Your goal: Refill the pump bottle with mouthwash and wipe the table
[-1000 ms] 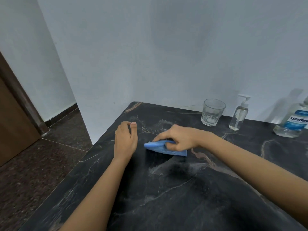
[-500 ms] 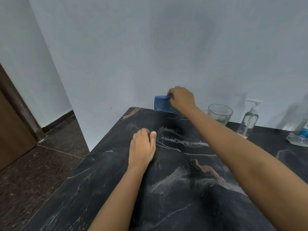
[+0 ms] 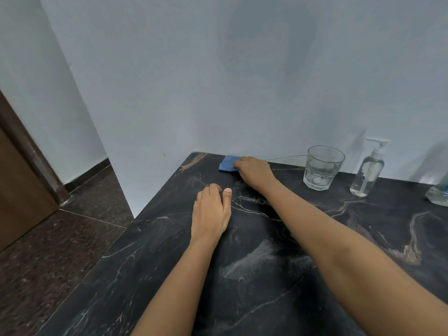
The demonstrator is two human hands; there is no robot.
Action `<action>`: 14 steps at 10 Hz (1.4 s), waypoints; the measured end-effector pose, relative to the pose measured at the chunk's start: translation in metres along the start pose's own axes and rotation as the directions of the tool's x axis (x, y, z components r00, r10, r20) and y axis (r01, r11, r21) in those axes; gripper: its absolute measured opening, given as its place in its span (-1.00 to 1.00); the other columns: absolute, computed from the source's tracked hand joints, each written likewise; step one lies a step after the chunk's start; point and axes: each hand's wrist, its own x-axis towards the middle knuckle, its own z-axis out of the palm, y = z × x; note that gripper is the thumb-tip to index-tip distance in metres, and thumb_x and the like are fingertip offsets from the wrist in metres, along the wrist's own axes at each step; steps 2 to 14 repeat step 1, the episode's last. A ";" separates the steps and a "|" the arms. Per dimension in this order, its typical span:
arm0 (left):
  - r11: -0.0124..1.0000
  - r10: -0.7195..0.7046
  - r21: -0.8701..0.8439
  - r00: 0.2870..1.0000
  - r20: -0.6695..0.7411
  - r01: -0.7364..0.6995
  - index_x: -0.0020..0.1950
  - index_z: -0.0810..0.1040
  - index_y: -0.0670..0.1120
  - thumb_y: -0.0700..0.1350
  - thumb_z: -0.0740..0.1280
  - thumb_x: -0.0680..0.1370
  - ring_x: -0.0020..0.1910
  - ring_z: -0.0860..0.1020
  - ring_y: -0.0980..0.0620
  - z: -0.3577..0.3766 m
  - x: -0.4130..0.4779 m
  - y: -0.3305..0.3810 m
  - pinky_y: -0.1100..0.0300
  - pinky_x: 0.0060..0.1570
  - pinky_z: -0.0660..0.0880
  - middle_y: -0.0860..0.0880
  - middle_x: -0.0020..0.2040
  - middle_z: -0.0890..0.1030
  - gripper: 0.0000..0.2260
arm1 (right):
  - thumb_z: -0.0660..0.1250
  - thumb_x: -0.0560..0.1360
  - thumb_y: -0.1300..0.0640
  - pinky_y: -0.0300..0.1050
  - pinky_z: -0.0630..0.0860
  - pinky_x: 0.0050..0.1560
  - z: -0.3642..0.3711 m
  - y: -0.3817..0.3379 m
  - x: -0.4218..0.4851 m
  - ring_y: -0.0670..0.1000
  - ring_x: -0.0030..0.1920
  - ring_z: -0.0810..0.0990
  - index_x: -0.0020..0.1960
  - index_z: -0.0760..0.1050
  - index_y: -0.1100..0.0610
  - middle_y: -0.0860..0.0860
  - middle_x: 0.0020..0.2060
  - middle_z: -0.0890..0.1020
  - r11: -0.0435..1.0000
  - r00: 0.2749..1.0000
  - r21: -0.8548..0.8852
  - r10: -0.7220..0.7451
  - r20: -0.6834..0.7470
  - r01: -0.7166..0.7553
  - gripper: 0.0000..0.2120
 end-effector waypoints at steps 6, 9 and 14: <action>0.999 -0.042 -0.011 0.999 0.014 0.042 0.00 0.44 -0.12 0.06 0.07 0.65 0.02 0.44 -0.03 -0.004 0.001 0.000 0.04 0.05 0.41 -0.05 -0.04 0.53 -0.71 | 0.10 0.59 0.18 -0.02 0.44 -0.08 -0.007 0.001 -0.013 0.14 0.09 0.53 0.20 0.49 0.16 0.12 0.10 0.58 0.983 0.999 0.180 0.042 0.015 -0.044 -0.73; 0.999 -0.042 -0.011 0.999 0.014 0.042 0.00 0.44 -0.12 0.06 0.07 0.65 0.02 0.44 -0.03 -0.004 0.001 0.000 0.04 0.05 0.41 -0.05 -0.04 0.53 -0.71 | 0.10 0.59 0.18 -0.02 0.44 -0.08 -0.007 0.001 -0.013 0.14 0.09 0.53 0.20 0.49 0.16 0.12 0.10 0.58 0.983 0.999 0.180 0.042 0.015 -0.044 -0.73; 0.999 -0.042 -0.011 0.999 0.014 0.042 0.00 0.44 -0.12 0.06 0.07 0.65 0.02 0.44 -0.03 -0.004 0.001 0.000 0.04 0.05 0.41 -0.05 -0.04 0.53 -0.71 | 0.10 0.59 0.18 -0.02 0.44 -0.08 -0.007 0.001 -0.013 0.14 0.09 0.53 0.20 0.49 0.16 0.12 0.10 0.58 0.983 0.999 0.180 0.042 0.015 -0.044 -0.73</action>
